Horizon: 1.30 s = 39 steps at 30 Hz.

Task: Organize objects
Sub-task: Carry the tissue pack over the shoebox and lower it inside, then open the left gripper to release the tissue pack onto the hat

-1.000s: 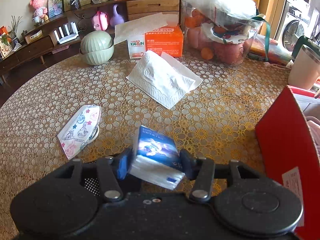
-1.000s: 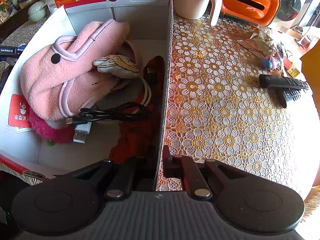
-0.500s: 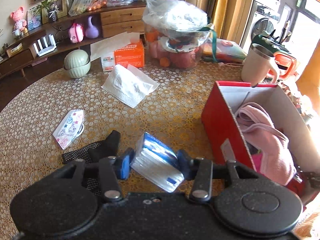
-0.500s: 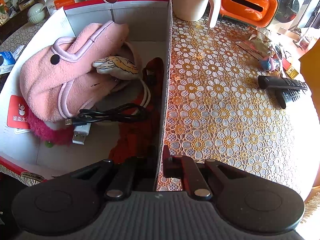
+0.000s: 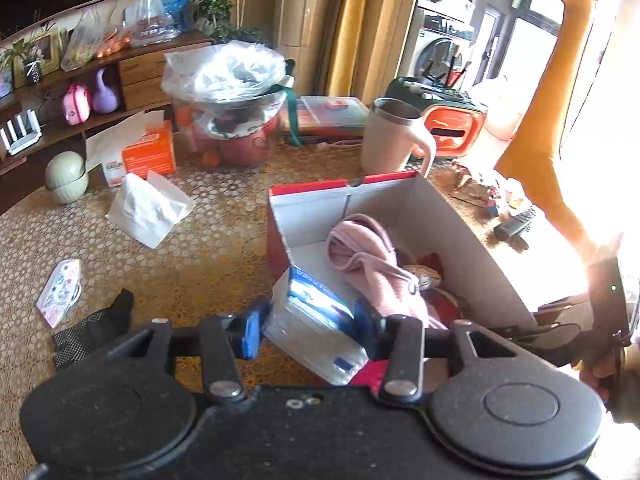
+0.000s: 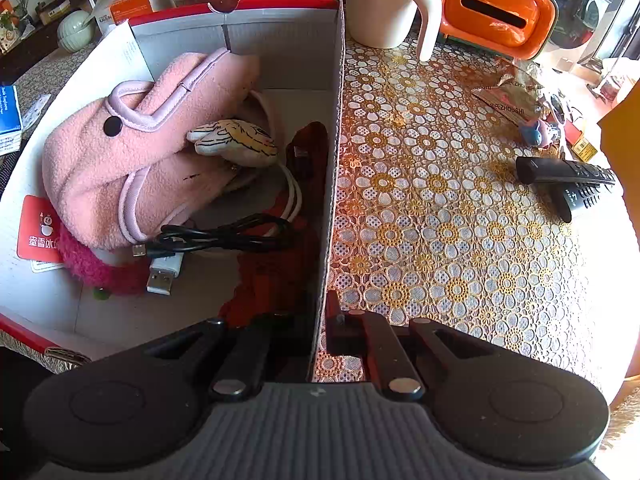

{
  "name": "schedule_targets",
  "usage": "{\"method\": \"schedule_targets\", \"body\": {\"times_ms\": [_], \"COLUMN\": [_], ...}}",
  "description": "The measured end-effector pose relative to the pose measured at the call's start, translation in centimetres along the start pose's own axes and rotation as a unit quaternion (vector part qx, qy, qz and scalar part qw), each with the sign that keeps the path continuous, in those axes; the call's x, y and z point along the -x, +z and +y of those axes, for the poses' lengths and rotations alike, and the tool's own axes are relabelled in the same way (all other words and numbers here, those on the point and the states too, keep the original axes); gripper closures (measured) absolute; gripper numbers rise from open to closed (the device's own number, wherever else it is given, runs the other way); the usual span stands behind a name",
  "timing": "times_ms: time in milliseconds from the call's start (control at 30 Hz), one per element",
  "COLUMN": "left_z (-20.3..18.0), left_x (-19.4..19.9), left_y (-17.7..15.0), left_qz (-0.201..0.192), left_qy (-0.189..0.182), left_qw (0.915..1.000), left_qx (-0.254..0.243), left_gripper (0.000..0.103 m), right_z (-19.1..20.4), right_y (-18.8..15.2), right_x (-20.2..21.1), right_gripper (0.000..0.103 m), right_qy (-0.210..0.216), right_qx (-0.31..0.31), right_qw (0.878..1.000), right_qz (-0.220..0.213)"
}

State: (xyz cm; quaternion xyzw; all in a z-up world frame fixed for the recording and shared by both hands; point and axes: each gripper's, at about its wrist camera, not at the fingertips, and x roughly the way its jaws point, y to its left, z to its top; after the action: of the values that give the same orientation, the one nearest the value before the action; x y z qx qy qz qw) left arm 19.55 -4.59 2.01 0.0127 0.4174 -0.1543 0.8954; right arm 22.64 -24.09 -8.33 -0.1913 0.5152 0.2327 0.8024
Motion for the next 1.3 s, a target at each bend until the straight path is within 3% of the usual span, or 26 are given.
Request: {"method": "schedule_targets", "body": {"times_ms": [467, 600, 800, 1167, 1300], "left_z": [-8.1, -9.6, -10.4, -9.3, -9.1], "left_x": [-4.2, -6.4, -9.1, -9.8, -8.9], "left_y": [2.2, 2.2, 1.7, 1.2, 1.2], "left_qz": [0.009, 0.027, 0.044, 0.058, 0.052], "left_qy": [-0.050, -0.061, -0.056, -0.057, -0.059], "left_qw": [0.9965, 0.9946, 0.9933, 0.9935, 0.9936], "left_qx": [-0.066, -0.080, -0.091, -0.080, -0.081], "left_gripper": [0.059, 0.074, 0.074, 0.068, 0.059], "right_z": [-0.3, -0.5, -0.5, -0.4, -0.4], "right_y": [0.0, 0.0, -0.1, 0.0, 0.0], "right_x": [2.5, 2.9, 3.0, 3.1, 3.1], "right_gripper": [0.098, 0.098, 0.098, 0.098, 0.098], "right_qy": [0.012, 0.013, 0.013, 0.014, 0.012], "right_qx": [0.008, 0.011, 0.015, 0.016, 0.016], "right_qw": [1.000, 0.999, 0.999, 0.999, 0.999], "right_qz": [-0.026, -0.029, -0.032, -0.032, -0.031]}}
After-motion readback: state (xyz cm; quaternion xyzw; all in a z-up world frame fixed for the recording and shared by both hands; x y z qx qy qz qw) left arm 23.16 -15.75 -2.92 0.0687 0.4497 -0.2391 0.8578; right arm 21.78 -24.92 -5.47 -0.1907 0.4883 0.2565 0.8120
